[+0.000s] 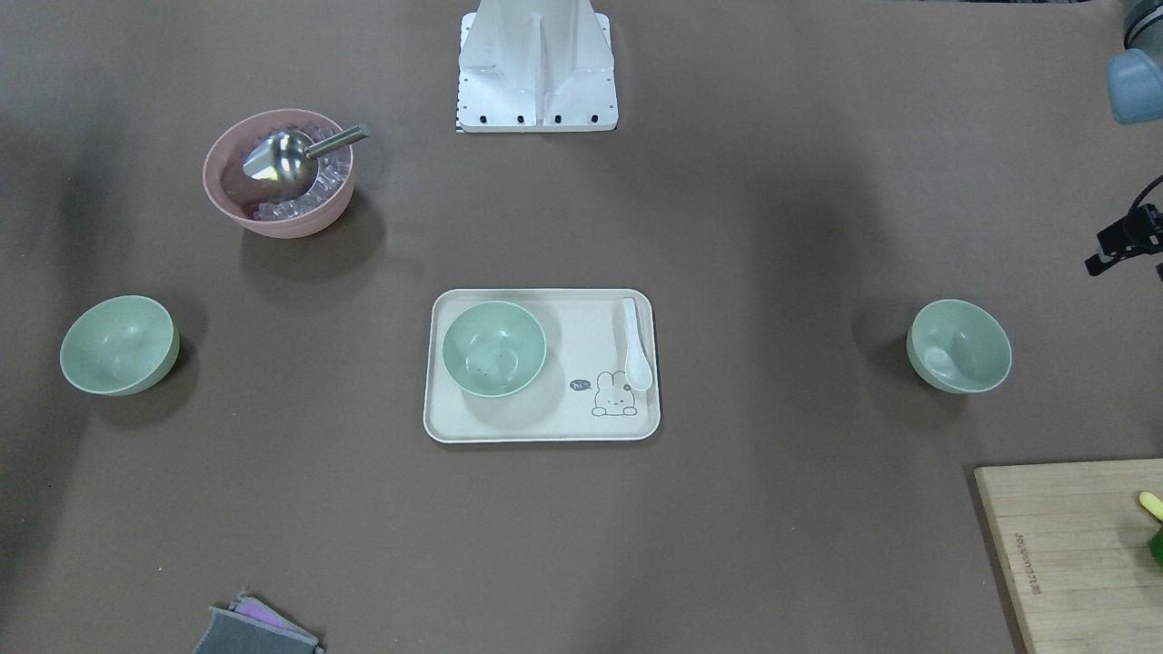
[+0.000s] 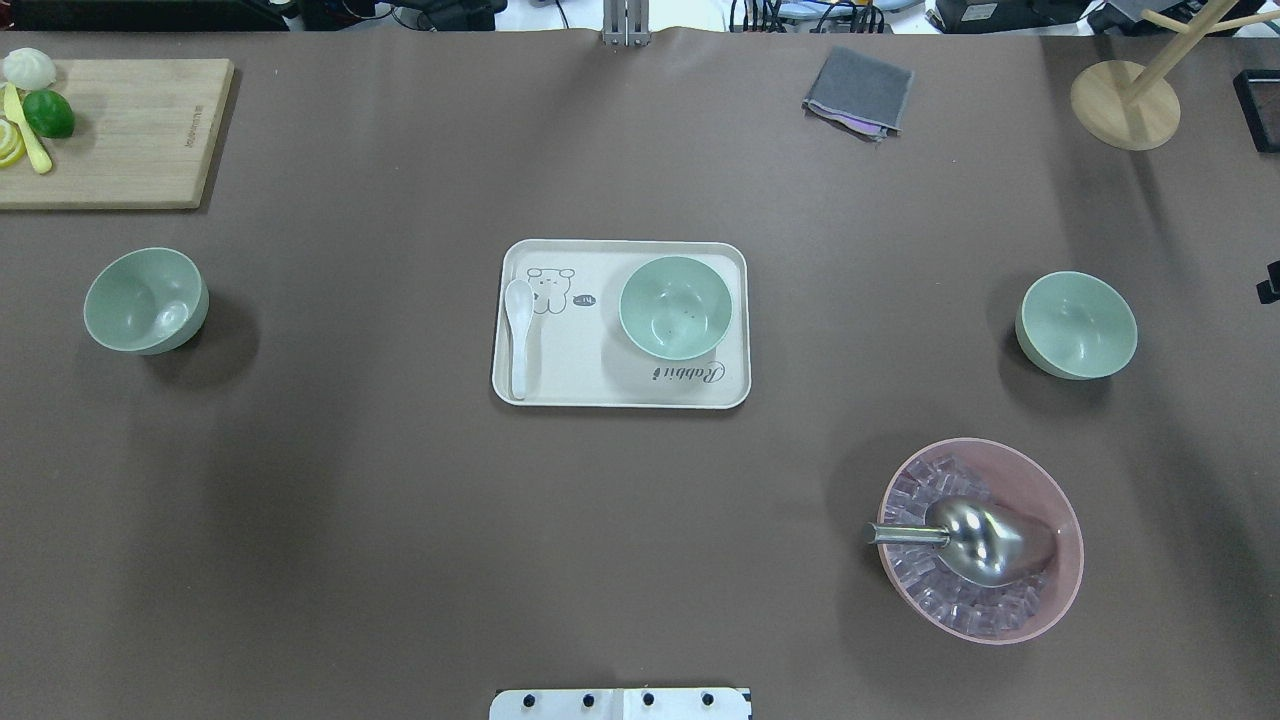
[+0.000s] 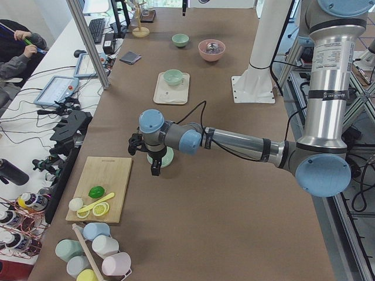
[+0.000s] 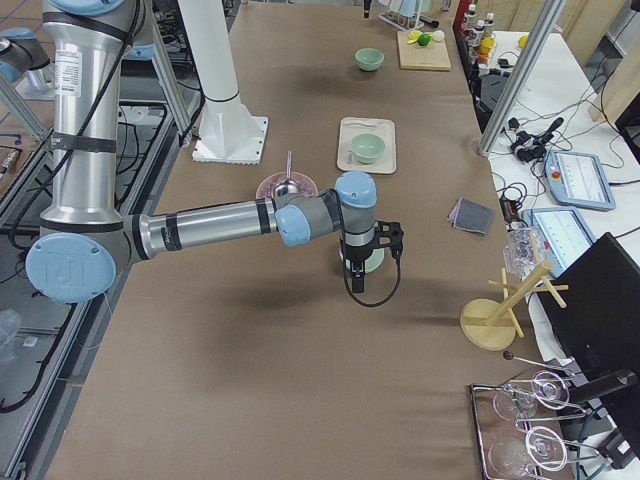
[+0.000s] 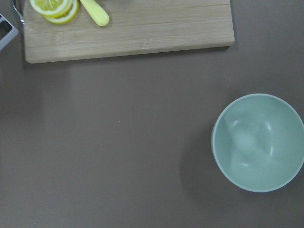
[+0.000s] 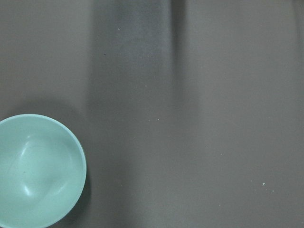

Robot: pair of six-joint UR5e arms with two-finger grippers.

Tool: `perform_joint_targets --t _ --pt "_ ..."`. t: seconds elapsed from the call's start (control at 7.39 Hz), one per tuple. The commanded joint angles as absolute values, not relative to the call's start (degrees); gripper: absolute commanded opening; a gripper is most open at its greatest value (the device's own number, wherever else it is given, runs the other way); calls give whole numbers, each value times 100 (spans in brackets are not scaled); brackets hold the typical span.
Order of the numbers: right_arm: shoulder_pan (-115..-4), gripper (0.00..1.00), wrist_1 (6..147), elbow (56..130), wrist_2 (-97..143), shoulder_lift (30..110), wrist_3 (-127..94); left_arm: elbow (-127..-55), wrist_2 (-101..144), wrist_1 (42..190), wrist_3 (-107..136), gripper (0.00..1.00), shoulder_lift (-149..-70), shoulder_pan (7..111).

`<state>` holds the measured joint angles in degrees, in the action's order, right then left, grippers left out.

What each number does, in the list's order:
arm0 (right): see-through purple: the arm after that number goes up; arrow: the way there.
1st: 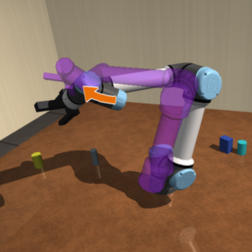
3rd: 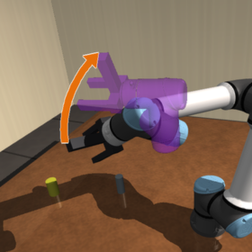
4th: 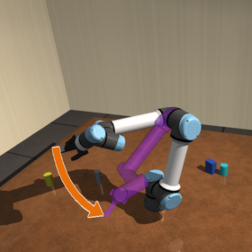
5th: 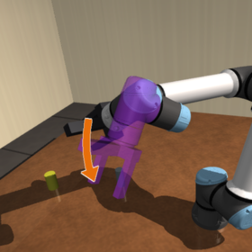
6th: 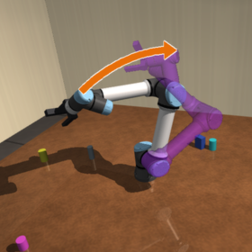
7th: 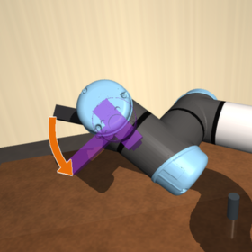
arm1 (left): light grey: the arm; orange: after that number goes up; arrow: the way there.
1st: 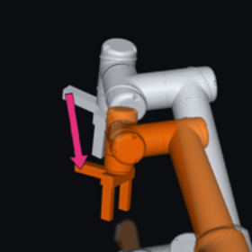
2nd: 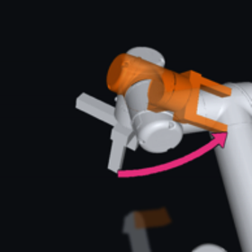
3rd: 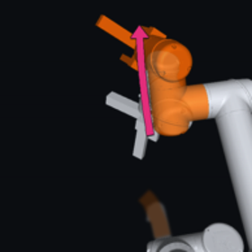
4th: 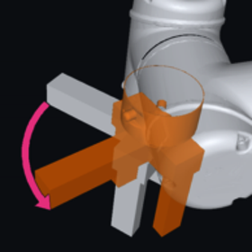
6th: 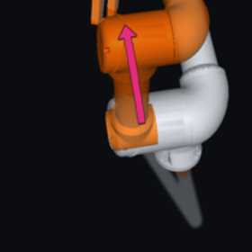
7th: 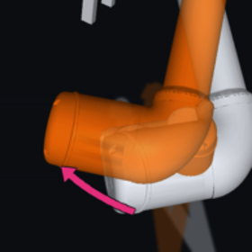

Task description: Stack green bowls together

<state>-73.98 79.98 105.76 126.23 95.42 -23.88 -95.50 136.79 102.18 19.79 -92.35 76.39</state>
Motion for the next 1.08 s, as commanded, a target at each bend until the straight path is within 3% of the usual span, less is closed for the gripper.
perform_joint_targets --t 0.0,0.95 --pt "-7277 100 7797 10556 12446 9527 -2487 -8661 13667 11491 2634 98 -9474 7296" --pt "-7277 100 7752 10556 12454 9527 -2549 -8271 12938 11628 2689 95 -9800 6549"
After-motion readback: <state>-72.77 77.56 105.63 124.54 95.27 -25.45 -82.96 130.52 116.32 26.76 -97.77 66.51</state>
